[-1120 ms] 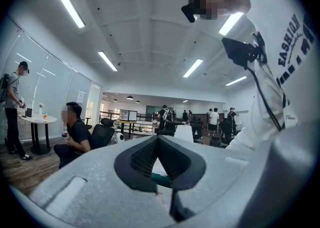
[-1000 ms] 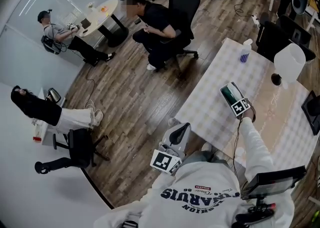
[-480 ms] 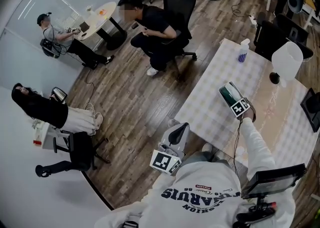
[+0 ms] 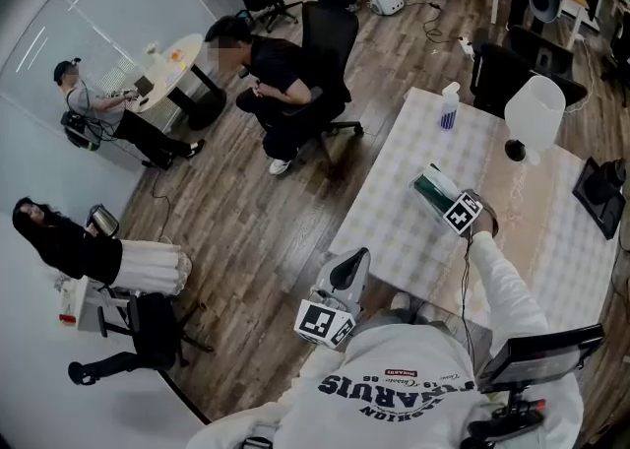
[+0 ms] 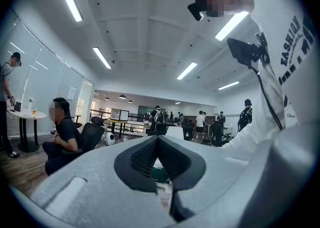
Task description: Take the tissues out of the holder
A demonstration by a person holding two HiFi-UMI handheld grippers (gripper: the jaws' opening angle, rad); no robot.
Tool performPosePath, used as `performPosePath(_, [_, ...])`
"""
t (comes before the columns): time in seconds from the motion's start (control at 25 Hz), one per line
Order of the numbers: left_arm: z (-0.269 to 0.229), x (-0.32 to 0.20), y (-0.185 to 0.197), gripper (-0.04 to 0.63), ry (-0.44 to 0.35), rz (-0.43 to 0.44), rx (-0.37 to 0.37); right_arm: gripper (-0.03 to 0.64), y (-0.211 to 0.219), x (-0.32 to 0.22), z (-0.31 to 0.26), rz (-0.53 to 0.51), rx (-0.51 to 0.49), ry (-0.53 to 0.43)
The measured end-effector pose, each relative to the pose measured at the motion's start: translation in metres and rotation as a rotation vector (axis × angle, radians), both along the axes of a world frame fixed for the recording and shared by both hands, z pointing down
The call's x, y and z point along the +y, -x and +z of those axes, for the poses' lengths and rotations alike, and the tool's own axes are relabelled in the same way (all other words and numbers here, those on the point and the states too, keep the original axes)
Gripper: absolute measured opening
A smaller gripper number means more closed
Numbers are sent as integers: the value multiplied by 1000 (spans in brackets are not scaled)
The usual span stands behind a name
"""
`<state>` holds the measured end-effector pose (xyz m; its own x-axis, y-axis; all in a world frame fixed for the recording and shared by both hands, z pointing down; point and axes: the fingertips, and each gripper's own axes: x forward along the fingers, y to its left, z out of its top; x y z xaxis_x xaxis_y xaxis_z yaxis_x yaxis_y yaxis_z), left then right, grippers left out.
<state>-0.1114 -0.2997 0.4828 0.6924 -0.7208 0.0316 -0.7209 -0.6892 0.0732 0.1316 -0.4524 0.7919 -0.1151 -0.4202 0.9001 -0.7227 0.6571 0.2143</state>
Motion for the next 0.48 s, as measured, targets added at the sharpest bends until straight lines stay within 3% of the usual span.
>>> performPosePath(0.48, [-7,8,-50,5,-19,170,26,258,-33,27,-99,-14,25,-76])
